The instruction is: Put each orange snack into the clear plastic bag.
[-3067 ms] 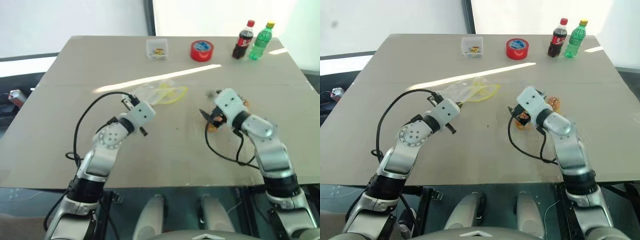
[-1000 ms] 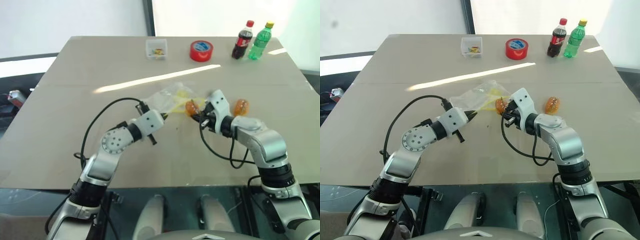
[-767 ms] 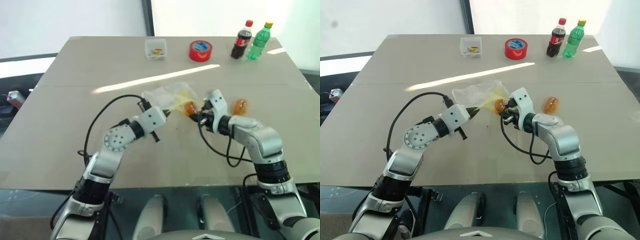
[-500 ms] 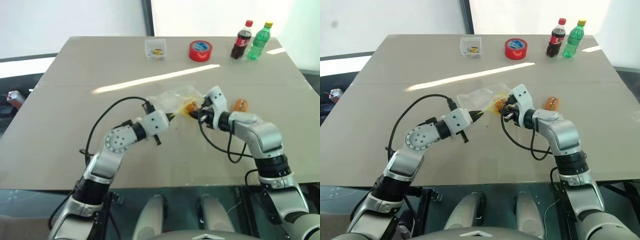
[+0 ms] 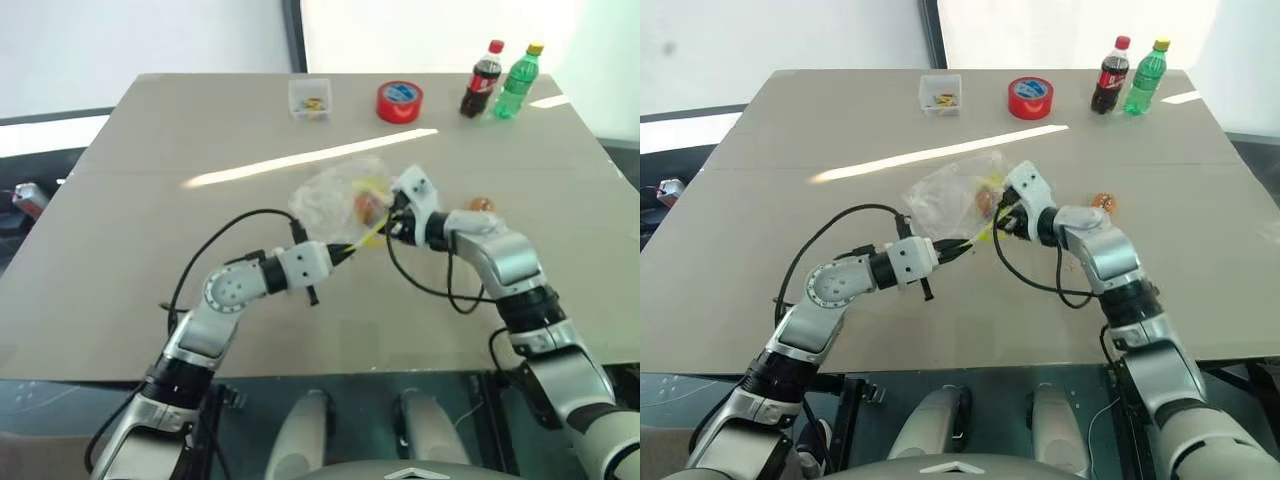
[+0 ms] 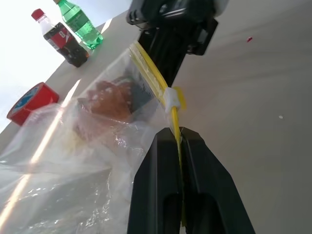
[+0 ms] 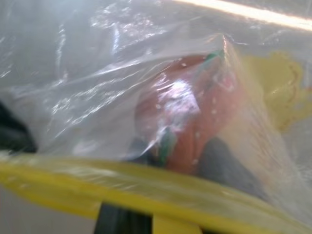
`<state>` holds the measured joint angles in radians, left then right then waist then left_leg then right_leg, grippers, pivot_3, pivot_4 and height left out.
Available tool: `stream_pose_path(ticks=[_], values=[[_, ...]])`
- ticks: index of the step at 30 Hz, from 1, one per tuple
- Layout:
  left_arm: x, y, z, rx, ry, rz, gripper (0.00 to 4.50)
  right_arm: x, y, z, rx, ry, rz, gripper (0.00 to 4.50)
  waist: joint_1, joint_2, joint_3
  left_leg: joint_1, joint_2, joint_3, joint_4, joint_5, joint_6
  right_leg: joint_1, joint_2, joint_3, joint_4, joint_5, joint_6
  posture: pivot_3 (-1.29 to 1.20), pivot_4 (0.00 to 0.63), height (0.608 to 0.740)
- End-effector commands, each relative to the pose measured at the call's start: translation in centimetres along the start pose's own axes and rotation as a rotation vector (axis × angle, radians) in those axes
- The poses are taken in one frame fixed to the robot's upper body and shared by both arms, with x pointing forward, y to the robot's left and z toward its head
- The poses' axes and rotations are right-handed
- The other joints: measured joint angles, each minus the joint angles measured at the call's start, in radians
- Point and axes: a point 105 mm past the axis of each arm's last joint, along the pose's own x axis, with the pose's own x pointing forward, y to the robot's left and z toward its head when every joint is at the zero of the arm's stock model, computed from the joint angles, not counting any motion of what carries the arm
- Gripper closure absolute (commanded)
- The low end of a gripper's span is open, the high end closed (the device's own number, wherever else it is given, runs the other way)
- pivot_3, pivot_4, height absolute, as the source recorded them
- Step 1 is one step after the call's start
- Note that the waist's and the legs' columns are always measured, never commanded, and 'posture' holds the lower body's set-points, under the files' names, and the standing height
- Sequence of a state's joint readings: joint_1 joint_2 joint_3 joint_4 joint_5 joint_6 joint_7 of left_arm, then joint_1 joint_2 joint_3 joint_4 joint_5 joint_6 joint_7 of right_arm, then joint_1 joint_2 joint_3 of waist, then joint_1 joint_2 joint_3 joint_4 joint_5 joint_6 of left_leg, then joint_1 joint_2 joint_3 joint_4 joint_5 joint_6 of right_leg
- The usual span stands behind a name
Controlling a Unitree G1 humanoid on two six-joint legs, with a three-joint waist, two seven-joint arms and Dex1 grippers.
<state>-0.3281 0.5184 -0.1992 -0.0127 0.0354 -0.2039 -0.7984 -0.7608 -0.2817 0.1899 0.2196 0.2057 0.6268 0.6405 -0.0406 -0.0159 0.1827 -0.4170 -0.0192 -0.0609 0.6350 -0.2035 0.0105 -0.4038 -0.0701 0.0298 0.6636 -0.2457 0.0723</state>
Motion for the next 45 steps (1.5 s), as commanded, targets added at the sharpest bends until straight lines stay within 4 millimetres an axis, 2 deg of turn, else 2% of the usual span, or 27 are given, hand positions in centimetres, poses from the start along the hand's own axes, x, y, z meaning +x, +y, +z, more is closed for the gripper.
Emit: stream_pose_path(ticks=[1, 2, 3, 5, 9, 13, 15, 20, 22, 24, 29, 35, 38, 39, 40, 43, 44, 45], values=[[-0.1, 0.8, 0.2, -0.052, -0.013, 0.067, 4.5, -0.4, -2.1, 2.2, 0.047, -0.087, -0.123, 1.86, 0.002, 0.0, 0.0, 0.0, 0.0, 0.0, 0.0, 0.0, 0.0, 0.0, 0.0, 0.0, 0.0, 0.0, 0.0, 0.0, 0.15, 0.74], [-0.1, 1.1, 0.0, -0.073, -0.004, 0.094, 4.5, -0.5, -2.0, 2.1, 0.056, -0.086, -0.119, 1.1, 0.004, 0.0, 0.0, 0.0, 0.0, -0.001, 0.0, 0.0, 0.0, 0.0, 0.0, 0.0, 0.0, 0.0, 0.0, 0.0, 0.15, 0.74], [-0.1, 1.3, -0.1, -0.095, 0.0, 0.114, 4.5, -0.7, -1.8, 2.0, 0.057, -0.085, -0.11, 0.77, 0.005, 0.0, 0.0, -0.001, 0.0, -0.001, 0.0, 0.0, 0.0, 0.0, 0.0, 0.0, 0.0, 0.0, 0.0, 0.0, 0.15, 0.74], [0.0, 2.1, -0.1, -0.152, 0.0, 0.165, 4.5, -1.5, -0.9, 1.8, 0.057, -0.081, -0.058, 0.77, 0.006, 0.0, 0.0, -0.001, -0.001, -0.001, 0.0, 0.0, 0.0, 0.0, -0.001, 0.0, -0.001, 0.0, 0.0, 0.0, 0.15, 0.74], [0.0, 3.7, -0.2, -0.286, -0.006, 0.277, 4.5, -4.4, 1.3, 1.1, 0.02, -0.045, 0.075, 0.77, 0.009, 0.0, 0.0, -0.002, -0.001, -0.002, 0.0, 0.0, 0.0, 0.0, -0.001, 0.0, -0.001, 0.0, 0.0, 0.0, 0.15, 0.74], [0.0, 5.1, 0.2, -0.413, -0.034, 0.364, 4.5, -7.8, 2.0, 0.6, -0.028, -0.008, 0.139, 0.77, 0.007, 0.0, 0.0, -0.002, 0.0, -0.002, 0.0, 0.0, 0.0, 0.0, 0.0, -0.001, -0.001, 0.0, 0.0, 0.0, 0.15, 0.74], [0.0, 5.6, 0.5, -0.446, -0.045, 0.382, 4.5, -9.1, 0.9, 0.7, -0.046, 0.004, 0.083, 0.77, 0.003, 0.0, 0.0, -0.001, 0.0, -0.002, 0.001, 0.0, 0.0, 0.0, 0.0, -0.001, -0.001, 0.0, 0.0, 0.0, 0.15, 0.74], [0.2, 5.4, 0.7, -0.457, -0.039, 0.374, 4.5, -11.5, -6.1, 1.2, -0.047, 0.026, -0.321, 0.77, 0.002, 0.0, 0.0, 0.0, 0.0, 0.0, 0.001, 0.0, 0.0, 0.002, 0.0, -0.001, 0.0, 0.0, 0.0, 0.0, 0.15, 0.74], [0.3, 5.2, 0.6, -0.461, -0.037, 0.37, 4.5, -12.4, -8.1, 0.6, -0.033, 0.057, -0.444, 0.77, 0.006, 0.0, 0.0, 0.0, 0.0, 0.001, 0.001, 0.0, 0.0, 0.002, 0.0, -0.001, -0.001, 0.0, 0.0, 0.0, 0.15, 0.74], [0.4, 5.1, 0.7, -0.464, -0.038, 0.365, 4.5, -12.8, -9.3, -0.7, 0.01, 0.096, -0.52, 0.77, 0.008, 0.0, 0.0, 0.0, 0.0, 0.002, 0.001, 0.0, 0.0, 0.002, 0.0, -0.001, -0.001, 0.0, 0.0, 0.0, 0.15, 0.74], [0.7, 4.8, 0.7, -0.454, -0.033, 0.35, 4.5, -12.9, -10.7, -3.4, 0.091, 0.155, -0.631, 0.77, 0.011, 0.0, 0.0, -0.001, 0.0, 0.002, 0.001, 0.0, 0.0, 0.002, -0.001, 0.0, -0.002, 0.0, 0.0, 0.0, 0.15, 0.74], [0.7, 5.0, 0.6, -0.451, -0.031, 0.358, 4.5, -12.0, -10.6, -5.6, 0.295, 0.184, -0.66, 0.77, 0.009, 0.0, 0.0, -0.001, 0.0, 0.002, 0.001, 0.0, 0.0, 0.002, 0.0, -0.001, -0.001, 0.0, 0.0, 0.0, 0.15, 0.74], [0.7, 5.0, 0.6, -0.448, -0.028, 0.358, 4.5, -11.8, -10.5, -5.8, 0.27, 0.184, -0.665, 0.77, 0.009, 0.0, 0.0, -0.001, -0.001, 0.002, 0.001, 0.0, 0.0, 0.002, 0.0, -0.001, -0.001, 0.0, 0.0, 0.0, 0.15, 0.74], [0.7, 5.0, 0.5, -0.447, -0.026, 0.358, 4.5, -11.6, -10.5, -5.6, 0.254, 0.182, -0.659, 1.3, 0.009, 0.0, 0.0, -0.001, -0.001, 0.002, 0.001, 0.0, 0.0, 0.002, 0.0, -0.001, -0.001, 0.0, 0.0, 0.0, 0.15, 0.74], [0.7, 5.0, 0.5, -0.446, -0.025, 0.359, 4.5, -11.6, -10.4, -5.5, 0.242, 0.18, -0.655, 1.53, 0.009, 0.0, 0.0, -0.001, -0.001, 0.002, 0.001, 0.0, 0.0, 0.002, 0.0, -0.001, -0.001, 0.0, 0.0, 0.0, 0.15, 0.74], [0.7, 4.9, 0.4, -0.446, -0.022, 0.357, 4.5, -11.5, -10.2, -5.1, 0.215, 0.175, -0.633, 2.96, 0.008, 0.0, 0.0, -0.001, -0.001, 0.002, 0.001, 0.0, 0.0, 0.002, 0.0, -0.001, -0.002, 0.0, 0.0, 0.0, 0.15, 0.74], [0.7, 4.9, 0.4, -0.447, -0.021, 0.357, 4.5, -11.3, -9.9, -4.4, 0.163, 0.153, -0.605, 3.36, 0.008, 0.0, 0.0, -0.001, -0.001, 0.002, 0.001, 0.0, 0.0, 0.002, 0.0, -0.001, -0.001, 0.0, 0.0, 0.0, 0.15, 0.74], [0.7, 4.9, 0.3, -0.449, -0.021, 0.356, 4.5, -10.9, -9.3, -3.6, 0.12, 0.127, -0.558, 3.36, 0.008, 0.0, 0.0, -0.001, -0.001, 0.002, 0.001, 0.0, 0.0, 0.002, 0.0, -0.001, -0.001, 0.0, 0.0, 0.0, 0.15, 0.74]])
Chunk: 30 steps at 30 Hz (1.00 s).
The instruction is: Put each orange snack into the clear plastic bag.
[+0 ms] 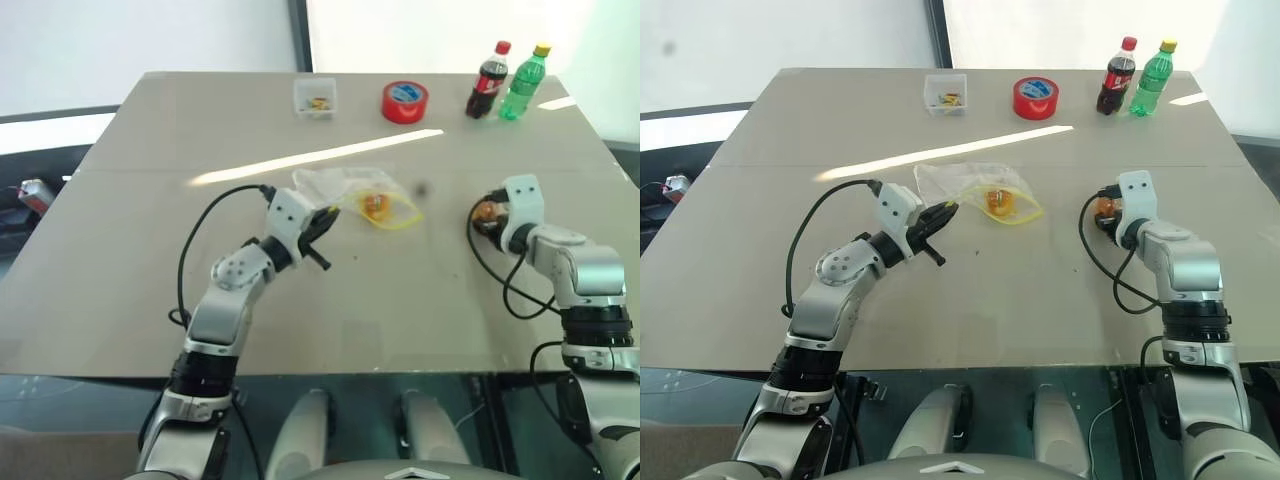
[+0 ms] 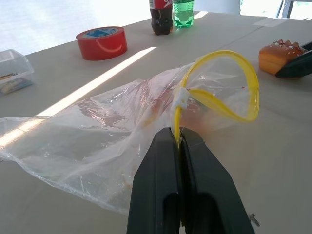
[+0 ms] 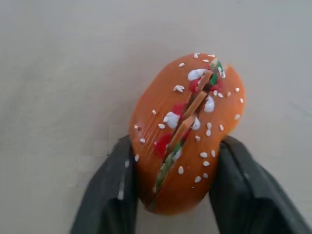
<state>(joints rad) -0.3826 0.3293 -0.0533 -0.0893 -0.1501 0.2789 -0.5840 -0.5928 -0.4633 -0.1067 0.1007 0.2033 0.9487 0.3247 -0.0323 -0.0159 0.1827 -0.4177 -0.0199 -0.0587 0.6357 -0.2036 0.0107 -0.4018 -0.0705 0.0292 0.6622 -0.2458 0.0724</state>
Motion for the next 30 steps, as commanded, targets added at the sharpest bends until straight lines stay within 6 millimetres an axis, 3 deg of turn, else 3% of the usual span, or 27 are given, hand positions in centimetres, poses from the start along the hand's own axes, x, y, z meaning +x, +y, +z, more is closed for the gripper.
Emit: stream_pose_path(ticks=[1, 4, 7, 11, 16, 20, 30], values=[[0.0, -0.1, 0.9, 0.027, -0.034, -0.004, 4.5, -1.4, 2.0, 3.4, -0.145, -0.158, 0.115, 3.36, -0.001, 0.0, 0.0, 0.0, 0.0, 0.0, 0.0, 0.0, 0.0, 0.0, 0.0, 0.0, 0.0, 0.0, 0.0, 0.0, 0.15, 0.74], [0.1, -0.1, 0.9, 0.025, -0.032, -0.005, 4.5, -2.7, 4.9, 4.8, -0.239, -0.252, 0.285, 3.36, -0.005, 0.0, 0.0, 0.0, 0.0, 0.0, 0.0, 0.0, 0.0, 0.0, 0.0, 0.0, 0.0, 0.0, 0.0, 0.0, 0.15, 0.74], [0.1, -0.1, 0.8, 0.025, -0.03, -0.005, 4.5, -5.0, 9.4, 6.0, -0.311, -0.345, 0.533, 3.36, -0.006, 0.0, 0.0, 0.0, 0.0, -0.001, 0.0, 0.0, 0.0, 0.0, 0.0, 0.0, 0.0, 0.0, 0.0, 0.0, 0.15, 0.74], [0.2, -0.1, 0.8, 0.026, -0.031, -0.006, 4.5, -5.9, 12.5, 5.4, -0.379, -0.351, 0.696, 3.36, -0.005, 0.0, 0.0, 0.0, 0.001, -0.002, 0.0, 0.0, 0.0, 0.0, 0.0, -0.001, 0.0, 0.0, 0.0, 0.0, 0.15, 0.74], [0.1, 0.1, 0.8, 0.032, -0.028, 0.003, 4.5, -4.6, 14.4, 3.9, -0.408, -0.245, 0.768, 3.36, -0.001, 0.0, 0.0, 0.0, 0.0, -0.003, 0.001, 0.0, 0.0, 0.001, 0.0, -0.001, 0.0, 0.0, 0.0, 0.0, 0.15, 0.74], [0.1, 0.0, 0.9, 0.041, -0.035, -0.001, 4.5, -2.9, 14.6, 3.8, -0.392, -0.202, 0.739, 3.36, -0.001, 0.0, 0.0, 0.0, 0.0, -0.003, 0.001, 0.0, 0.0, 0.0, 0.0, -0.001, 0.0, 0.0, 0.0, 0.0, 0.15, 0.74], [-0.5, -2.5, 1.0, 0.046, -0.058, -0.143, 4.5, 2.0, 14.6, 6.0, -0.261, -0.139, 0.571, 3.36, -0.006, 0.0, 0.0, 0.001, 0.0, -0.003, 0.0, 0.0, 0.0, 0.0, 0.0, 0.0, 0.0, 0.0, 0.0, 0.0, 0.15, 0.74]])
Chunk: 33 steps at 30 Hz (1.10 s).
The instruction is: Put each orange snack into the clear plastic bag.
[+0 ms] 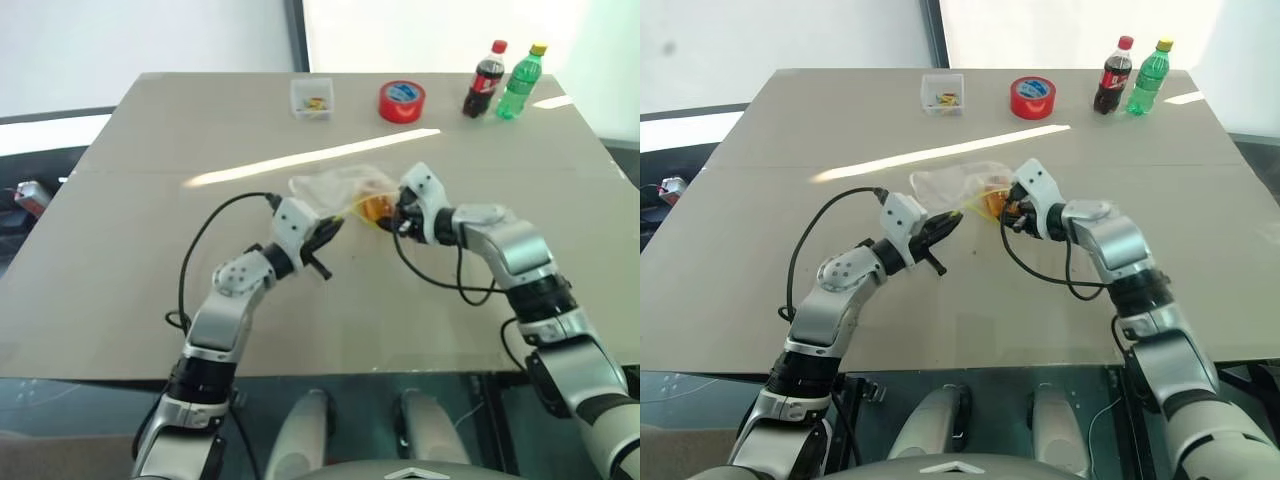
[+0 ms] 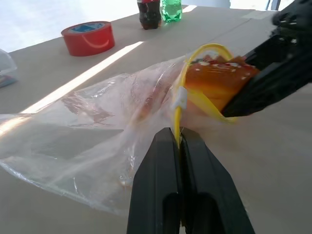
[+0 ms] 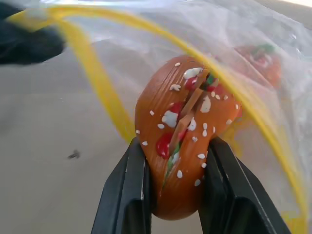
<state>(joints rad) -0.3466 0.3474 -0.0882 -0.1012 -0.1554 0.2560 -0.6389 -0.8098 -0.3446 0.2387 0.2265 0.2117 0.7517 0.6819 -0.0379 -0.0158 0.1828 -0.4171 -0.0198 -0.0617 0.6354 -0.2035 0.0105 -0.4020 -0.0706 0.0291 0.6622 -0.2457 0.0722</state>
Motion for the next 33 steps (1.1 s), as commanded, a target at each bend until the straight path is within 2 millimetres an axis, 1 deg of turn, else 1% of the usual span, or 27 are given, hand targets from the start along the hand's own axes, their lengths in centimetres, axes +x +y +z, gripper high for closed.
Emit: stream_pose_path(ticks=[1, 5, 8, 11, 12, 13, 14, 16, 17, 19, 23, 28, 31, 33], values=[[-0.1, -1.2, 1.8, 0.039, -0.075, -0.068, 4.5, 0.7, -1.0, 2.1, 0.062, -0.062, -0.069, 3.36, 0.0, 0.0, 0.0, 0.0, 0.0, 0.0, 0.0, 0.0, 0.0, 0.0, 0.0, 0.0, 0.0, 0.0, 0.0, 0.0, 0.15, 0.74], [0.0, -1.8, 1.7, 0.053, -0.076, -0.103, 4.5, 1.6, 0.3, 4.0, 0.228, -0.159, 0.011, 3.36, 0.0, 0.0, 0.0, 0.0, 0.0, 0.0, 0.0, 0.0, 0.0, 0.0, 0.0, 0.0, 0.0, 0.0, 0.0, 0.0, 0.15, 0.74], [0.2, -2.1, 1.7, 0.046, -0.083, -0.118, 4.5, 2.1, 0.6, 5.0, 0.311, -0.203, 0.04, 3.36, 0.0, 0.0, 0.0, 0.0, 0.0, 0.0, 0.0, 0.0, 0.0, 0.0, 0.0, 0.0, 0.0, 0.0, 0.0, 0.0, 0.15, 0.74], [0.3, -2.2, 1.7, 0.042, -0.084, -0.127, 4.5, 2.7, 1.6, 4.5, 0.219, -0.161, 0.074, 3.36, 0.001, 0.0, 0.0, 0.0, 0.0, 0.0, 0.0, 0.0, 0.0, 0.0, 0.0, 0.0, 0.0, 0.0, 0.0, 0.0, 0.15, 0.74], [0.3, -2.2, 1.7, 0.041, -0.084, -0.128, 4.5, 2.8, 1.8, 4.3, 0.209, -0.148, 0.08, 2.75, 0.001, 0.0, 0.0, 0.0, 0.0, 0.0, 0.0, 0.0, 0.0, 0.0, 0.0, -0.001, 0.0, 0.0, 0.0, 0.0, 0.15, 0.74], [0.4, -2.2, 1.8, 0.04, -0.085, -0.127, 4.5, 2.8, 1.8, 4.2, 0.208, -0.141, 0.081, 2.46, 0.0, 0.0, 0.0, 0.0, 0.0, 0.001, 0.0, 0.0, 0.0, 0.0, 0.0, 0.0, 0.0, 0.0, 0.0, 0.0, 0.15, 0.74], [0.4, -2.1, 1.8, 0.031, -0.086, -0.118, 4.5, 2.9, 1.9, 4.1, 0.193, -0.137, 0.077, 2.01, -0.001, 0.0, 0.0, 0.0, 0.0, 0.001, 0.0, 0.0, 0.0, 0.0, 0.0, 0.0, 0.0, 0.0, 0.0, 0.0, 0.15, 0.74], [0.5, -1.5, 1.8, -0.003, -0.091, -0.083, 4.5, 3.0, 1.2, 3.7, 0.149, -0.132, 0.016, 0.85, -0.001, 0.0, 0.0, 0.0, 0.0, 0.001, 0.0, 0.0, 0.0, 0.0, 0.0, 0.0, 0.0, 0.0, 0.0, 0.0, 0.15, 0.74], [0.5, -1.3, 1.9, -0.018, -0.095, -0.067, 4.5, 2.9, 1.0, 3.4, 0.12, -0.127, 0.007, 0.54, -0.001, 0.0, 0.0, 0.0, 0.0, 0.001, 0.0, 0.0, 0.0, 0.0, 0.0, 0.0, 0.0, 0.0, 0.0, 0.0, 0.15, 0.74], [0.5, -0.7, 2.2, -0.063, -0.112, -0.032, 4.5, 2.7, 0.8, 3.0, 0.096, -0.122, 0.009, 0.54, -0.001, 0.0, 0.0, 0.0, 0.0, 0.001, 0.0, 0.0, 0.0, 0.0, 0.0, 0.0, 0.0, 0.0, 0.0, 0.0, 0.15, 0.74], [0.4, 0.1, 2.7, -0.152, -0.15, 0.024, 4.5, 0.6, 0.1, 3.0, 0.076, -0.185, 0.036, 0.54, 0.0, 0.0, 0.0, 0.0, 0.0, 0.0, 0.0, 0.0, 0.0, 0.0, 0.0, 0.0, 0.0, 0.0, 0.0, 0.0, 0.15, 0.74], [0.3, 1.0, 3.6, -0.257, -0.198, 0.081, 4.5, -1.9, -0.7, 2.3, 0.062, -0.205, 0.07, 0.54, 0.0, 0.0, 0.0, 0.0, 0.0, 0.0, 0.0, 0.0, 0.0, 0.0, 0.0, 0.0, 0.0, 0.0, 0.0, 0.0, 0.15, 0.74], [0.3, 1.2, 3.6, -0.289, -0.203, 0.099, 4.5, -2.4, -2.5, 1.7, 0.061, -0.2, -0.023, 0.54, -0.004, 0.0, 0.0, 0.0, 0.0, 0.0, 0.0, 0.0, 0.0, 0.0, 0.0, 0.0, 0.0, 0.0, 0.0, 0.0, 0.15, 0.74], [0.3, 1.1, 3.5, -0.299, -0.199, 0.101, 4.5, -2.2, -2.4, 1.6, 0.056, -0.201, -0.033, 0.54, -0.005, 0.0, 0.0, 0.0, 0.0, 0.001, 0.0, 0.0, 0.0, 0.0, 0.0, 0.0, 0.0, 0.0, 0.0, 0.0, 0.15, 0.74]])
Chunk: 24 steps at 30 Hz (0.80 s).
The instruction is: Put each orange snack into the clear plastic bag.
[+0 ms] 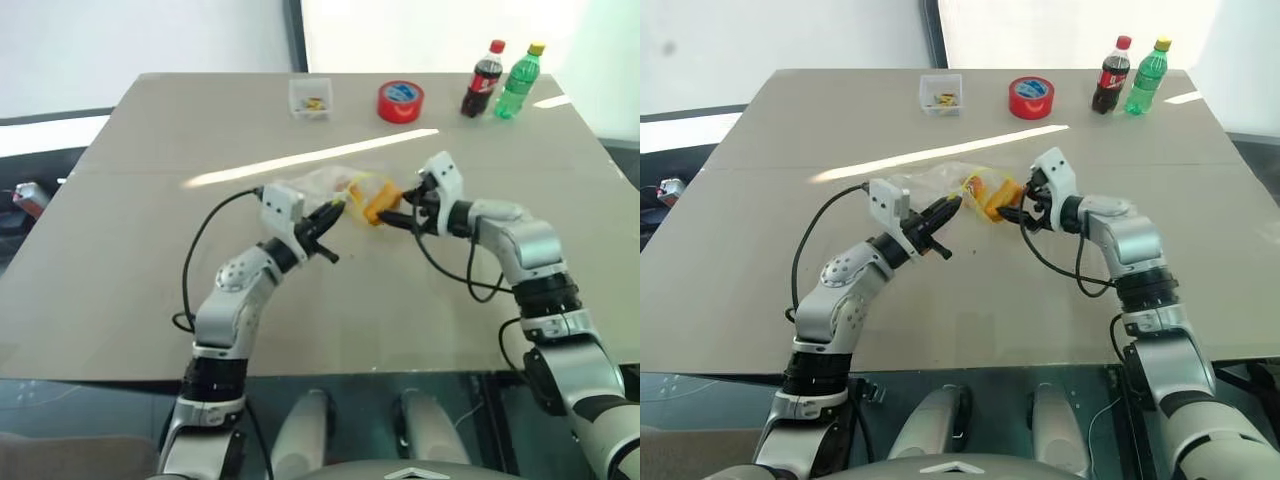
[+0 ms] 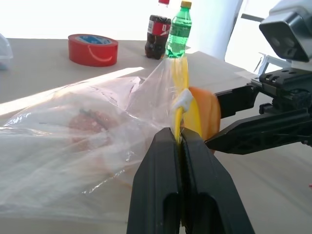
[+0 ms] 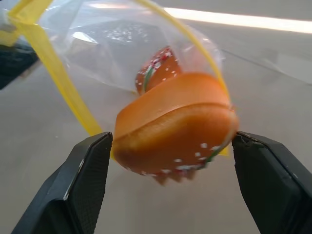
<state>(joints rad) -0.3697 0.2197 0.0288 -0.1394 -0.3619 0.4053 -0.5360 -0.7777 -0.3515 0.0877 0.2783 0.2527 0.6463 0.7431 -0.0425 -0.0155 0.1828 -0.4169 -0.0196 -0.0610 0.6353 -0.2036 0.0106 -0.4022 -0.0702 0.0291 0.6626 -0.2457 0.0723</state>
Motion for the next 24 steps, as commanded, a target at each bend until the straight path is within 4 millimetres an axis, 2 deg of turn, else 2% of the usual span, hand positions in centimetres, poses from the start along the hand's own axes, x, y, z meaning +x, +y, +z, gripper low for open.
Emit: stream_pose_path(ticks=[1, 7, 10, 19, 24], values=[[0.1, -0.5, 1.4, 0.002, -0.053, -0.01, 4.5, -0.1, 0.2, 1.2, -0.024, -0.062, -0.005, 0.54, 0.001, 0.0, 0.0, 0.0, 0.0, 0.0, 0.0, 0.0, 0.0, 0.0, 0.0, 0.0, 0.0, 0.0, 0.0, 0.0, 0.15, 0.74], [0.1, -0.5, 1.3, -0.013, -0.049, 0.002, 4.5, 1.1, 2.0, 0.7, -0.018, -0.046, 0.036, 0.54, 0.003, 0.0, 0.0, 0.0, 0.0, 0.0, 0.0, 0.0, 0.0, 0.0, 0.0, 0.0, 0.0, 0.0, 0.0, 0.0, 0.15, 0.74], [0.0, -0.6, 1.1, -0.013, -0.041, 0.003, 4.5, 1.4, 2.3, 0.6, -0.03, -0.035, 0.04, 0.54, 0.004, 0.0, 0.0, 0.0, 0.0, 0.0, 0.0, 0.0, 0.0, 0.0, 0.0, 0.0, 0.0, 0.0, 0.0, 0.0, 0.15, 0.74], [-1.2, -0.6, -1.1, -0.046, 0.023, 0.019, 4.5, -0.4, -0.2, 0.5, -0.186, 0.001, -0.048, 0.54, 0.005, 0.0, 0.0, 0.0, 0.0, 0.0, 0.0, 0.0, 0.0, 0.0, 0.0, 0.0, 0.0, 0.0, 0.0, 0.0, 0.15, 0.74], [-1.4, -0.3, -1.2, -0.049, 0.027, 0.029, 4.5, -1.3, -1.0, -1.6, -0.263, 0.098, -0.039, 0.54, 0.007, 0.0, 0.0, 0.0, 0.0, 0.001, 0.0, 0.0, 0.0, 0.0, 0.0, 0.0, -0.001, 0.0, 0.0, 0.0, 0.15, 0.74]])
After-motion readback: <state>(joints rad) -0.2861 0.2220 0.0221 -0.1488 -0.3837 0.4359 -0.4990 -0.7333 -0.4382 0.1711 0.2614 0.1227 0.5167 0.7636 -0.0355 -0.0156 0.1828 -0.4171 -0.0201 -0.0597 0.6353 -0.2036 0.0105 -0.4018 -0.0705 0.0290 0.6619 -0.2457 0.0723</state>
